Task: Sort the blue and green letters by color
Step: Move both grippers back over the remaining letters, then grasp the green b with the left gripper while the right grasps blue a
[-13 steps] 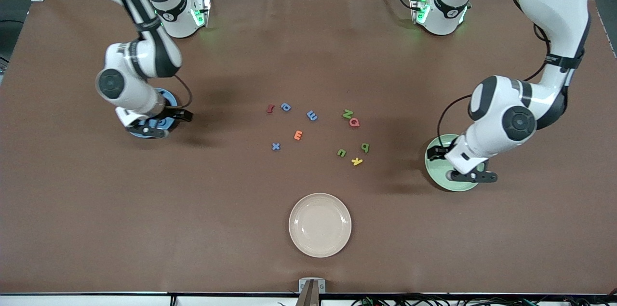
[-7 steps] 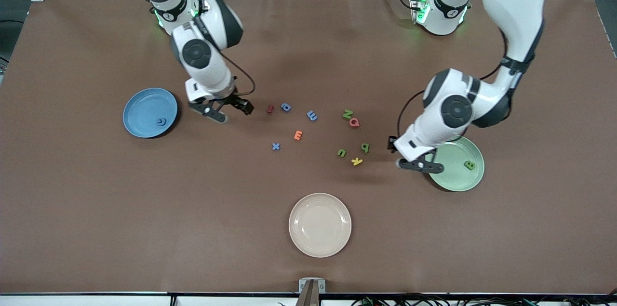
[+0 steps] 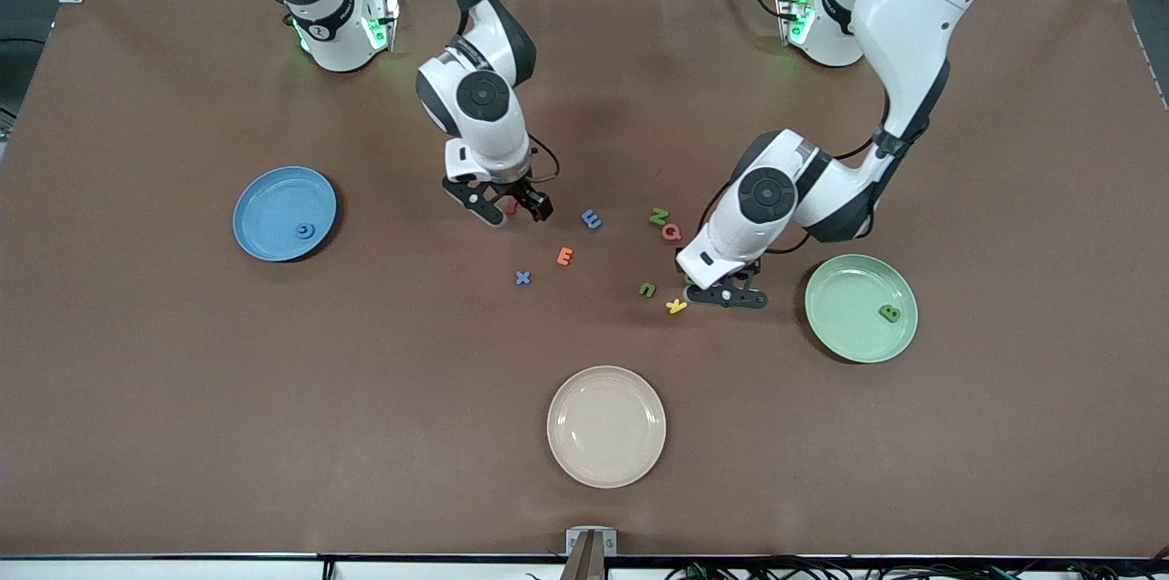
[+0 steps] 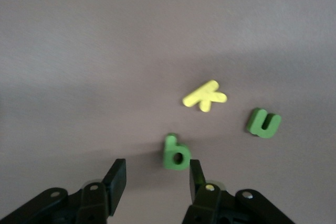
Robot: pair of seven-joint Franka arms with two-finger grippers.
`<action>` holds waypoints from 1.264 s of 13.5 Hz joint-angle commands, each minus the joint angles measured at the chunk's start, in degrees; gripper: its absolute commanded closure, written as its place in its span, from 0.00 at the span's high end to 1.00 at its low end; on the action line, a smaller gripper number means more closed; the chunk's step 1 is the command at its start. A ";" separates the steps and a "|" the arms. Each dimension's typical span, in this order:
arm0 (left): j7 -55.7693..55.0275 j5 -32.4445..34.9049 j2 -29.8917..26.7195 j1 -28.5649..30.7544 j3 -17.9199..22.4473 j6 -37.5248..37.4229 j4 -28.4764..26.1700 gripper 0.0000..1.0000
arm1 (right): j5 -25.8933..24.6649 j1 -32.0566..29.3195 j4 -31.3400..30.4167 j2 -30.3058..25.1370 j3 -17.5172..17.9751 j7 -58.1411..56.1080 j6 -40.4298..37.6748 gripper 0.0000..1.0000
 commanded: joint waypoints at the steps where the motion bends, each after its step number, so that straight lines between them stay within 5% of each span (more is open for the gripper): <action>1: -3.67 4.68 1.60 -0.94 0.26 2.07 0.02 0.57 | 0.21 2.33 5.68 5.12 -0.85 4.43 -0.41 0.77; 3: -4.82 7.06 2.22 -0.94 0.26 2.86 0.11 0.55 | 0.21 2.33 5.78 5.83 -0.85 4.52 -0.33 0.68; 7: -4.91 7.25 3.19 -1.11 0.26 4.18 0.19 0.51 | 0.21 3.12 5.34 6.27 -0.85 4.61 -0.94 0.68; 13: -4.65 7.33 2.49 -0.42 0.26 3.83 -0.33 0.06 | 0.21 4.26 4.90 6.27 -0.85 4.96 -1.47 0.68; 17: -3.77 7.51 -2.95 2.75 0.26 -0.73 -0.60 0.03 | 0.21 4.53 4.90 6.27 -0.85 5.49 -1.56 0.61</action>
